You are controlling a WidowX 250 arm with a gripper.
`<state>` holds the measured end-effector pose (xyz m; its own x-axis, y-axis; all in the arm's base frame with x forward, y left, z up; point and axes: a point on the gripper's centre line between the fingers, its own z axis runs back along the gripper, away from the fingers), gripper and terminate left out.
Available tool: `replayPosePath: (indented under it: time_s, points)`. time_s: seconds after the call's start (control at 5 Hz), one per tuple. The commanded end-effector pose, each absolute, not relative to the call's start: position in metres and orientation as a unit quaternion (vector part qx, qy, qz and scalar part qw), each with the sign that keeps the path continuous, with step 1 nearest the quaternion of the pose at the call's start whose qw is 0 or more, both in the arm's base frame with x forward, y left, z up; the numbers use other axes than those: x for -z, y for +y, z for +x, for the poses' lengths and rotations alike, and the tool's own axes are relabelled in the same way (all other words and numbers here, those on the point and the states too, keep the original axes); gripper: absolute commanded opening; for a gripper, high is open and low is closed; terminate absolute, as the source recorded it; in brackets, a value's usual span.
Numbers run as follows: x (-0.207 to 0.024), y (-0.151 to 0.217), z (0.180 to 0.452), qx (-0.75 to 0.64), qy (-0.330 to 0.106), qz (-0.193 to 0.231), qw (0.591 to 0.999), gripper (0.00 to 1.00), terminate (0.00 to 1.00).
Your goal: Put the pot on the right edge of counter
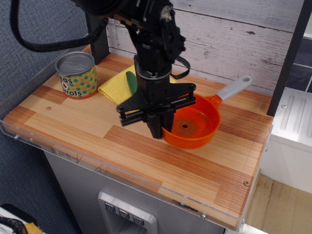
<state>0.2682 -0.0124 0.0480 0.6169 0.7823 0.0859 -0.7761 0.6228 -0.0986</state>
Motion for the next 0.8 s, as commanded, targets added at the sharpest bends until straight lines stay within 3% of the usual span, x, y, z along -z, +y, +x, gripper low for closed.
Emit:
replayPosePath:
  time_s: [0.0,0.6]
  points:
    - [-0.046,-0.035,0.258,-0.512,-0.076,-0.065,0.853,0.00,0.00]
    - [-0.020,-0.059,0.250,-0.539,-0.043,-0.069,0.839,0.00,0.00]
